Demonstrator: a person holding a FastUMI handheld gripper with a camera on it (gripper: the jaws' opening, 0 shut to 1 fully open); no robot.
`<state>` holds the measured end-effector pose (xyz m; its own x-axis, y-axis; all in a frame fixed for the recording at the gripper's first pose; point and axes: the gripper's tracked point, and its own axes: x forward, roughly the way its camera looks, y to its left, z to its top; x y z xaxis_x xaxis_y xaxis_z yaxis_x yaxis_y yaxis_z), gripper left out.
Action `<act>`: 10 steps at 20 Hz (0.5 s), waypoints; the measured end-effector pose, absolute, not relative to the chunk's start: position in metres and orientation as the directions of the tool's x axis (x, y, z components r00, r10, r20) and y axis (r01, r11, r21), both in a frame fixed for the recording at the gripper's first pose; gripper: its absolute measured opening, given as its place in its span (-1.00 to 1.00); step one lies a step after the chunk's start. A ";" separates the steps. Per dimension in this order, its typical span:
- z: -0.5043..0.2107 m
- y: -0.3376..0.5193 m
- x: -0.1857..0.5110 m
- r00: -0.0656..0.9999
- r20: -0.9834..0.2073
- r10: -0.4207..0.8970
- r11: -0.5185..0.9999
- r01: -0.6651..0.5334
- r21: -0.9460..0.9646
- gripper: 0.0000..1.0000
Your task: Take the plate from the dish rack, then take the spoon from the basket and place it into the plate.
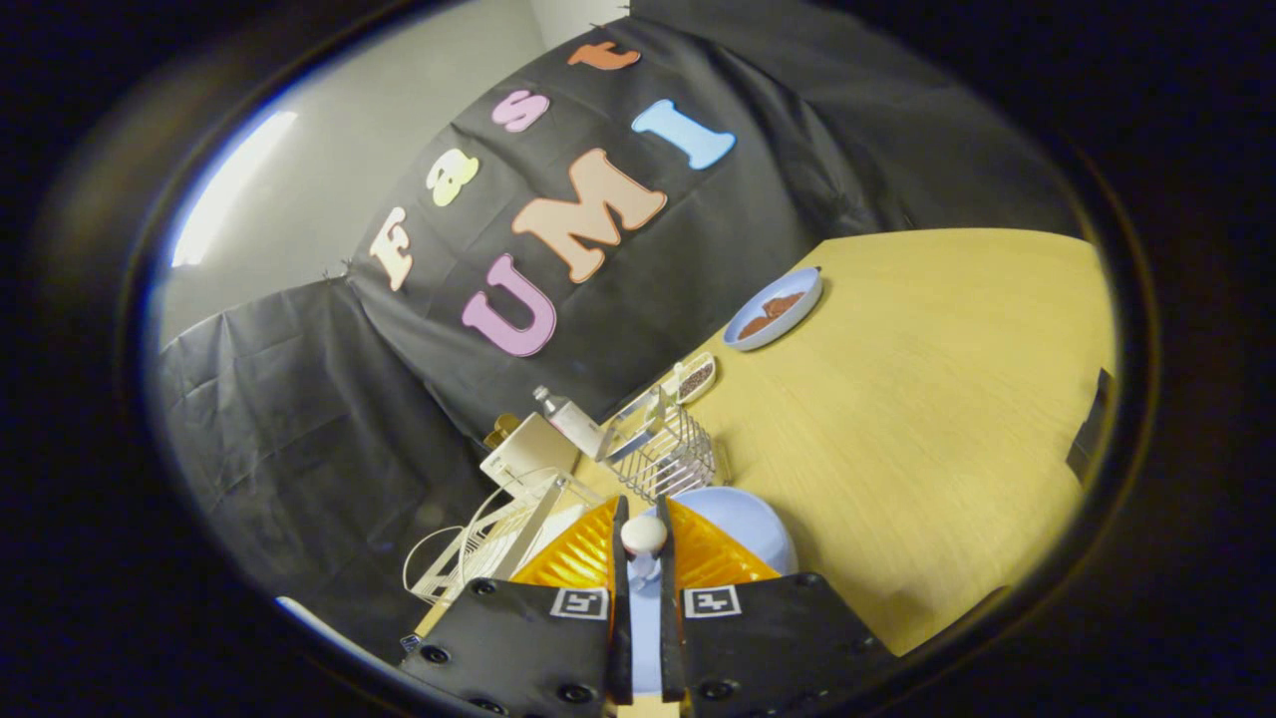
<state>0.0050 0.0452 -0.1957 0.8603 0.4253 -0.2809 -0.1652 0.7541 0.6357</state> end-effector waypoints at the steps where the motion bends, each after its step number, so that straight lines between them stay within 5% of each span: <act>1: -0.196 0.045 0.004 0.859 -0.284 0.426 0.757 -0.166 0.632 -0.73; 10: -0.213 0.026 0.014 0.861 -0.352 0.368 0.805 -0.106 0.584 -0.42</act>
<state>0.0138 0.0263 -0.2132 0.8605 0.3683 -0.3519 -0.1055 0.8048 0.5841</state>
